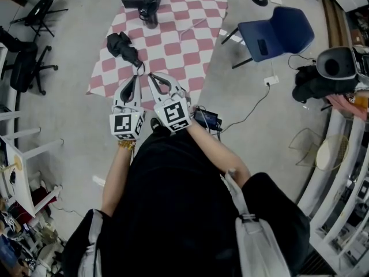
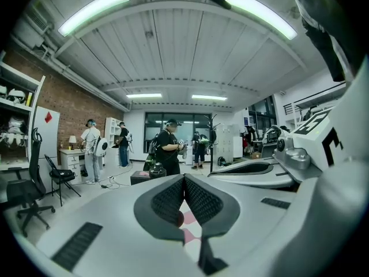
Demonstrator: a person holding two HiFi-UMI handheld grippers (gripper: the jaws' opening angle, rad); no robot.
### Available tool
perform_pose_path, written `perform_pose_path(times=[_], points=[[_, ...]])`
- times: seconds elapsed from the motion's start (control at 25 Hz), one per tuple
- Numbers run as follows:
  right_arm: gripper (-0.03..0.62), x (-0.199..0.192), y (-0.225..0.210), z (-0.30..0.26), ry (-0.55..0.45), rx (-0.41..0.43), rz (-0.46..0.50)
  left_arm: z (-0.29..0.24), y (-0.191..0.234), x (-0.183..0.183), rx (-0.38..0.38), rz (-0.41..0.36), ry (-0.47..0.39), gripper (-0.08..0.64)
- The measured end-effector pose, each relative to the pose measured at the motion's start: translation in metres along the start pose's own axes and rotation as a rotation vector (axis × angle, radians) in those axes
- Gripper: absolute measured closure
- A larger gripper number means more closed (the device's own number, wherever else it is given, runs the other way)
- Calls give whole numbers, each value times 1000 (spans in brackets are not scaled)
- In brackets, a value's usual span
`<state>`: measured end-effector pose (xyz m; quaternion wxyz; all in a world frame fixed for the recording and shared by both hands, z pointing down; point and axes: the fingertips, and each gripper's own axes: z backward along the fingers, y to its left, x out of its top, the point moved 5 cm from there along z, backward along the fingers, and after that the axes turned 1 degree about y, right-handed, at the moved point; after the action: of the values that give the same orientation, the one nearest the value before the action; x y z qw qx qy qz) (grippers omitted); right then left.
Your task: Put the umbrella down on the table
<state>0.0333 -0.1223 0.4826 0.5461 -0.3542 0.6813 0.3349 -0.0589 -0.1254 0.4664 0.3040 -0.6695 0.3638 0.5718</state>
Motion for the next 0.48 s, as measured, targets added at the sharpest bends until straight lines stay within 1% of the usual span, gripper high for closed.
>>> perform_pose_path(times=[0.24, 0.48], points=[[575, -7, 2, -2, 12, 51, -8, -5, -4, -8, 8, 6, 14, 546], [575, -12, -4, -5, 16, 69, -13, -11, -5, -15, 26, 8, 29, 546]])
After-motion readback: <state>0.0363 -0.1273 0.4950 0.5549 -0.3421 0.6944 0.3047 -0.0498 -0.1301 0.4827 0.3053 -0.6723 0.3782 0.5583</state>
